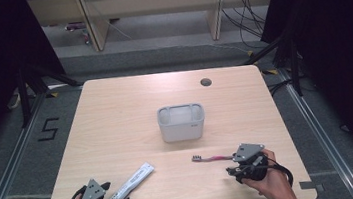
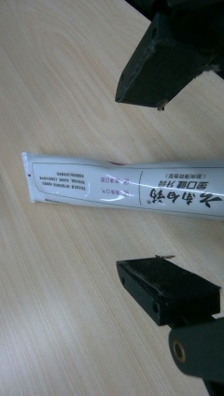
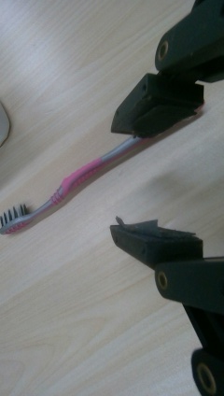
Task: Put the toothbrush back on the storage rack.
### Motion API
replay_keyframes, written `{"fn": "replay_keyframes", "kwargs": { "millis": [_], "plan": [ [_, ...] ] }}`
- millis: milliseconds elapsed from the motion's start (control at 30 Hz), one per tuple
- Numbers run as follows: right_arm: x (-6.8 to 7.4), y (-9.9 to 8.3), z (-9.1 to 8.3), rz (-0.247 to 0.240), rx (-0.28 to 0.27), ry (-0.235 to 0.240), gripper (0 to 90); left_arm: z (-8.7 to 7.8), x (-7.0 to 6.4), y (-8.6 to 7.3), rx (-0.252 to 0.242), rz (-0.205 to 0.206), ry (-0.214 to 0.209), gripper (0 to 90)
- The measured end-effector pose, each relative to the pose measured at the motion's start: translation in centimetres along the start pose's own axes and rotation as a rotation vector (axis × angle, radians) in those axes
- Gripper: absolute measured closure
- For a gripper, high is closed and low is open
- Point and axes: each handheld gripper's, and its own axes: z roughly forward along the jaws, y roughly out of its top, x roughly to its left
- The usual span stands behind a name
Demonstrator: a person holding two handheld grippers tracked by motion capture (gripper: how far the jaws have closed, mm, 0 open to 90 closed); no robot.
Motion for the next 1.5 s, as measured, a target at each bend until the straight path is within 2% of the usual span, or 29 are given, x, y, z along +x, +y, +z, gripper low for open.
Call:
{"fn": "replay_keyframes", "kwargs": {
  "millis": [133,200,267,300,367,400,467,500,533,600,800,900,933,967,1033,1067,1100,1167,1233,1267,1300,1333,1367,1467,1500],
  "plan": [
    [-0.7,1.1,0.4,-0.016,0.024,0.024,53.3,0.0,0.1,0.0,0.002,0.002,0.0,15.4],
    [-1.1,1.6,0.5,-0.035,0.043,0.037,56.1,0.0,0.1,0.0,0.002,0.003,0.0,15.3],
    [-1.5,2.1,0.9,-0.075,0.05,0.05,58.6,0.0,0.0,-0.1,-0.002,-0.002,0.001,15.3],
    [-1.6,2.4,0.9,-0.075,0.07,0.052,59.5,0.2,-0.1,-0.1,-0.021,-0.023,-0.001,15.3],
    [-1.9,2.8,1.2,-0.099,0.09,0.062,61.1,0.2,-0.1,-0.1,-0.016,-0.019,0.003,15.3],
    [-2.0,3.0,1.3,-0.087,0.107,0.069,62.1,0.2,-0.1,-0.1,-0.022,-0.018,0.002,15.3],
    [-2.1,3.2,1.5,-0.094,0.123,0.072,62.8,0.2,-0.1,-0.1,-0.018,-0.016,0.0,15.4],
    [-2.3,3.7,1.9,-0.138,0.149,0.095,65.0,0.0,0.0,-0.1,0.0,0.004,-0.003,15.4],
    [-2.3,3.8,2.0,-0.131,0.159,0.099,65.7,0.0,0.1,-0.1,0.002,0.005,-0.004,15.4],
    [-2.4,4.2,2.5,-0.155,0.177,0.114,66.6,0.1,0.1,-0.1,-0.002,0.003,0.001,15.3],
    [-2.9,5.1,3.4,-0.174,0.221,0.143,71.6,0.1,0.0,-0.1,-0.001,0.002,-0.001,15.4],
    [-3.0,5.8,4.0,-0.195,0.281,0.165,71.7,0.1,0.0,-0.1,-0.009,0.005,0.001,15.4],
    [-3.1,6.0,4.2,-0.219,0.29,0.18,71.9,0.1,0.1,-0.1,0.0,0.006,0.001,15.4],
    [-3.0,6.1,4.4,-0.21,0.312,0.186,72.5,0.3,-0.1,-0.1,-0.021,-0.019,0.003,15.4],
    [-2.9,6.2,4.7,-0.204,0.33,0.181,73.2,0.3,-0.1,-0.1,-0.029,-0.019,-0.003,15.4],
    [-3.1,6.3,5.0,-0.234,0.325,0.196,73.7,0.2,-0.1,-0.1,-0.016,-0.015,0.005,15.4],
    [-3.0,6.3,5.0,-0.21,0.339,0.197,73.9,0.1,0.0,-0.1,0.002,0.003,0.005,15.4],
    [-3.2,6.5,5.3,-0.226,0.346,0.195,74.2,0.1,0.1,0.0,0.0,0.001,0.001,15.4],
    [-3.1,6.7,5.4,-0.217,0.365,0.188,74.7,0.2,-0.1,-0.1,-0.023,-0.023,-0.002,15.4],
    [-3.2,6.8,5.6,-0.239,0.367,0.199,74.7,0.2,-0.1,-0.1,-0.024,-0.026,-0.001,15.4],
    [-3.2,6.9,5.7,-0.234,0.37,0.201,74.7,0.2,-0.1,-0.1,-0.024,-0.027,0.0,15.4],
    [-3.2,6.9,5.8,-0.252,0.375,0.19,75.2,0.2,-0.1,-0.1,-0.025,-0.027,-0.001,15.4],
    [-3.0,7.0,5.8,-0.221,0.396,0.2,75.6,0.2,-0.1,-0.1,-0.024,-0.023,0.001,15.4],
    [-3.3,6.9,6.2,-0.257,0.423,0.19,77.3,0.2,-0.1,-0.1,-0.024,-0.026,-0.001,15.4],
    [-3.3,6.9,6.3,-0.247,0.433,0.187,78.1,0.2,-0.1,-0.1,-0.026,-0.026,-0.001,15.4]
  ]
}}
